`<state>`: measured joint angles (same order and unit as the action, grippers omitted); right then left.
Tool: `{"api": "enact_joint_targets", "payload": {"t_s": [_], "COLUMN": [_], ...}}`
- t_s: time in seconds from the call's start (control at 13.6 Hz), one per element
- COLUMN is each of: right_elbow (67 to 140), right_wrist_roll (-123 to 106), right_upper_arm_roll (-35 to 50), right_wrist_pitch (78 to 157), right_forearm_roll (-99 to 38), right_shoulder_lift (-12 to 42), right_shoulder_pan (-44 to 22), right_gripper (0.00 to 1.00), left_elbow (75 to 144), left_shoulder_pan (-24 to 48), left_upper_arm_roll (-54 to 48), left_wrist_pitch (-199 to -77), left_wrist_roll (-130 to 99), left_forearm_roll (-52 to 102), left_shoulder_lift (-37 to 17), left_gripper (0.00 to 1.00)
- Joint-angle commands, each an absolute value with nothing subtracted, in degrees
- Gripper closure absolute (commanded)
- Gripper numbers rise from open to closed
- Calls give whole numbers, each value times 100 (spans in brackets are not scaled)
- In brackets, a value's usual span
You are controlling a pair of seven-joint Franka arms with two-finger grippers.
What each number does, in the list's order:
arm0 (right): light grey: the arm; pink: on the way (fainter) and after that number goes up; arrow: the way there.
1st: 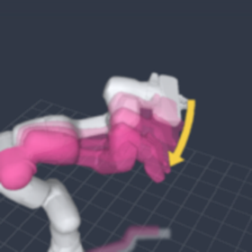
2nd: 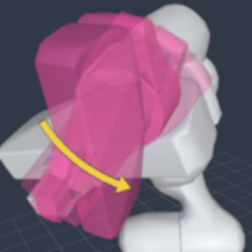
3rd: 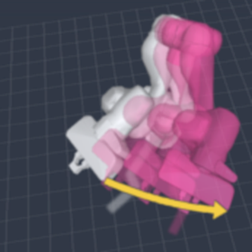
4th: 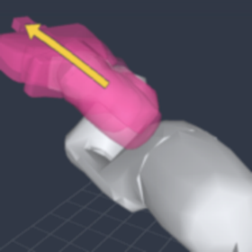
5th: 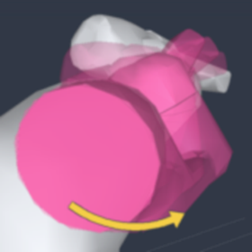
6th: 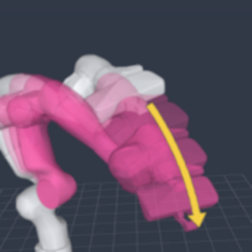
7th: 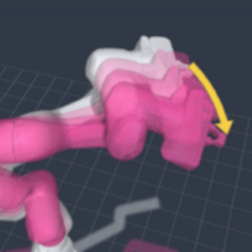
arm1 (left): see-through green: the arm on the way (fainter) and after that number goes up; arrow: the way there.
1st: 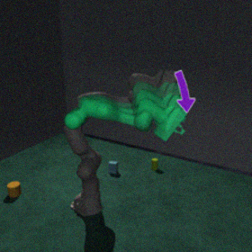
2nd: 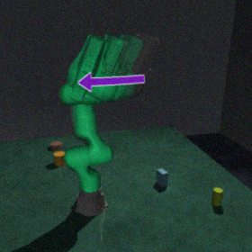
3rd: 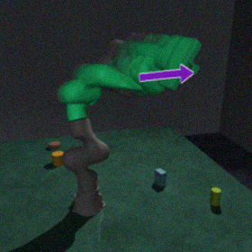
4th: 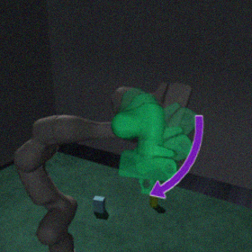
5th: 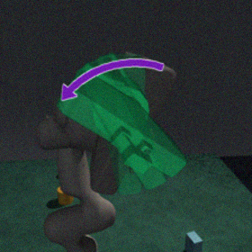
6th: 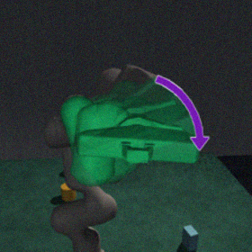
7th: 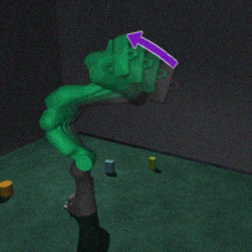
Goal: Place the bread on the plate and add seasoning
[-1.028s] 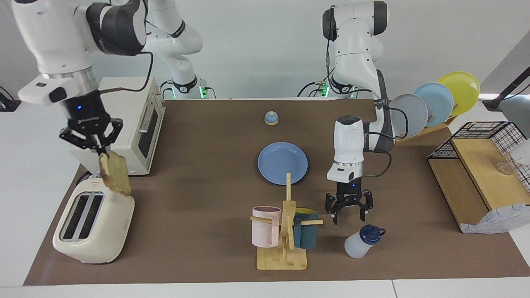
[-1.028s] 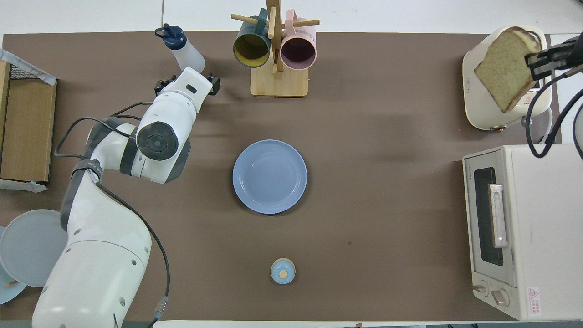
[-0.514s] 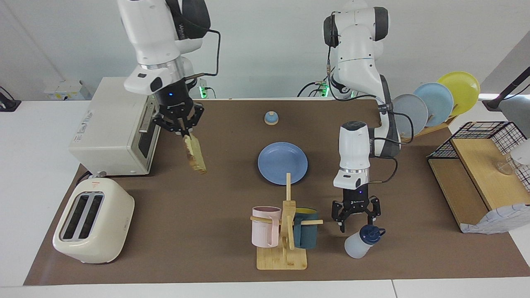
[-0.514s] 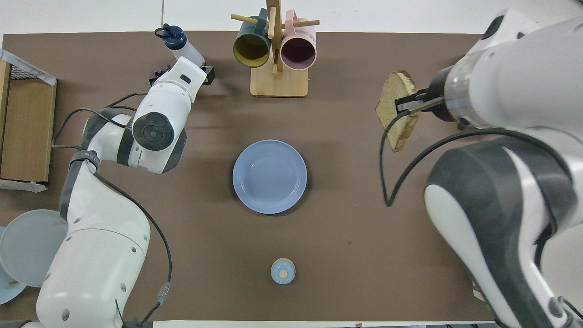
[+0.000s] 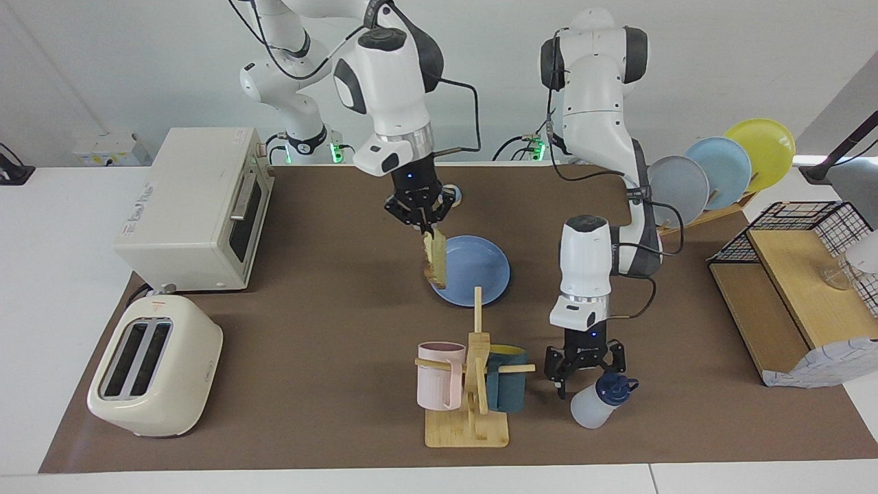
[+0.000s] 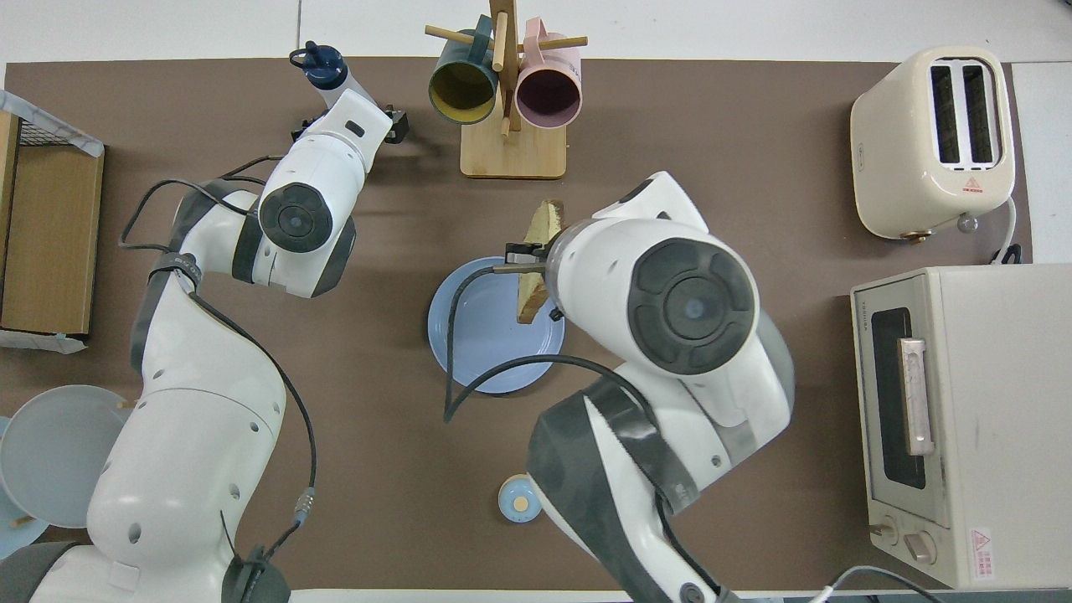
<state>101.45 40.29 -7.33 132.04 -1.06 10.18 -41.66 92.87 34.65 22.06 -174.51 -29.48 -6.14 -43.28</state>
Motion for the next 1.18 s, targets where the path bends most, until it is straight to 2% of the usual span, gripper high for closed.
{"api": "enact_joint_targets", "payload": {"t_s": [0.0,0.07,0.15,0.22,0.29,0.37,0.59,0.95,1.1], "right_elbow": [10186,10195,10265,10431,10494,10625,10844,11223,11460], "right_wrist_roll": [4743,4763,4781,4851,4947,5000,5247,5238,5203], "right_upper_arm_roll": [-756,-756,-756,-747,-756,-756,-756,-756,-765], "right_wrist_pitch": [13788,13825,14017,14271,14352,14353,14353,14449,14458], "right_forearm_roll": [-149,-149,-167,-263,-342,-343,-360,-360,-360], "right_shoulder_lift": [1195,1195,1195,1221,1274,1231,1143,1020,932], "right_shoulder_pan": [-4472,-4517,-4526,-4622,-4832,-4869,-4930,-4904,-4826], "right_gripper": [100,100,100,100,100,100,100,100,100], "left_elbow": [8772,8771,8780,8780,8789,8815,8850,8824,8737], "left_shoulder_pan": [3261,3261,3261,3261,3269,3287,3261,3015,2674], "left_upper_arm_roll": [2153,2153,2153,2153,2153,2162,2145,2004,1638], "left_wrist_pitch": [-17279,-17288,-17323,-17315,-17332,-17315,-17306,-16806,-16350], "left_wrist_roll": [-2857,-2848,-2839,-2848,-2839,-2821,-2655,-2637,-2619], "left_forearm_roll": [-659,-659,-659,-659,-659,-650,-633,-598,-606], "left_shoulder_lift": [-4553,-4553,-4553,-4553,-4553,-4544,-4518,-4184,-4018], "left_gripper": [0,0,25,58,86,100,100,100,100]}}
